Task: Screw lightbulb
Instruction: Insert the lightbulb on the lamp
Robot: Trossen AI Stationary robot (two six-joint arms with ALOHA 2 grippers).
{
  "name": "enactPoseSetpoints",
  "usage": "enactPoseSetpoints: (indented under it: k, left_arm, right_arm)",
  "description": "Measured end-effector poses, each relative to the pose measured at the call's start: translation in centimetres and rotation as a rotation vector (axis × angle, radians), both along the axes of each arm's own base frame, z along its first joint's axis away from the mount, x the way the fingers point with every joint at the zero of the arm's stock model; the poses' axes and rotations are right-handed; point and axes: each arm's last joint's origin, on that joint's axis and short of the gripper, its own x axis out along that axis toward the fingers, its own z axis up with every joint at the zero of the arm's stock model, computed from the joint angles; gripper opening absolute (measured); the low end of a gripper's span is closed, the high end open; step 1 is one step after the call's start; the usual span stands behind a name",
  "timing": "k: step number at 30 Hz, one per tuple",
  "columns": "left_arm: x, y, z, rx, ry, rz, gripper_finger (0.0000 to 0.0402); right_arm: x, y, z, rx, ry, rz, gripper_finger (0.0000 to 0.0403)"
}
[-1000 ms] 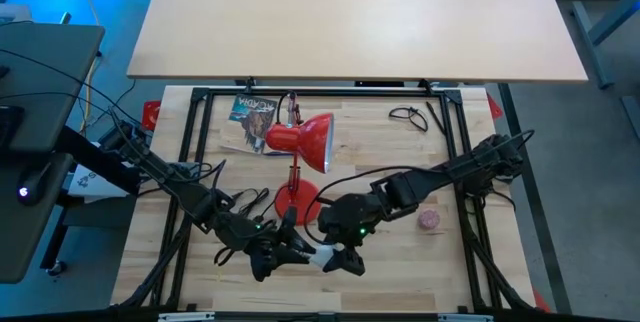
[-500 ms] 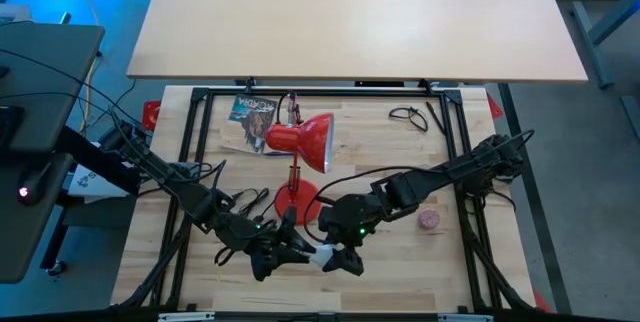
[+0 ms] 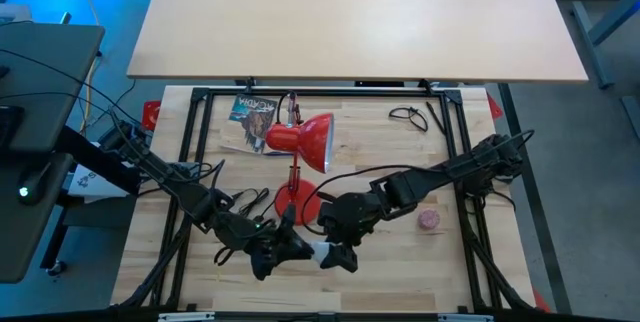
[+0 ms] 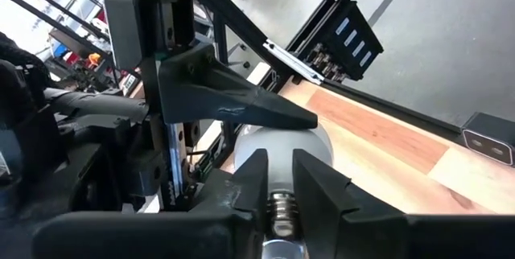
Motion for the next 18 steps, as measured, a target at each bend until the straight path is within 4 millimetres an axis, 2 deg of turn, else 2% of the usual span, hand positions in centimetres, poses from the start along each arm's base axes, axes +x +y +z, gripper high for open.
enactPoseSetpoints:
  k: [4, 8, 13, 18]
  left_arm:
    - [0.0, 0.0, 0.0, -0.001, 0.001, -0.003, 0.0023]
    - [-0.3, -0.2, 0.2, -0.002, -0.003, -0.006, 0.0015]
    - [-1.6, 0.0, 0.7, 0.005, 0.036, 0.006, 0.0034]
    - [-2.8, 0.8, 1.0, -0.019, 0.104, 0.033, 0.0072]
  right_arm:
    - [0.0, 0.0, 0.0, -0.001, 0.000, 0.001, 0.0260]
    - [0.0, 0.0, 0.0, 0.000, -0.005, 0.002, 0.0260]
    - [0.1, 0.0, 0.1, -0.001, -0.013, 0.002, 0.0260]
    - [0.1, -0.1, 0.1, -0.004, -0.013, -0.003, 0.0260]
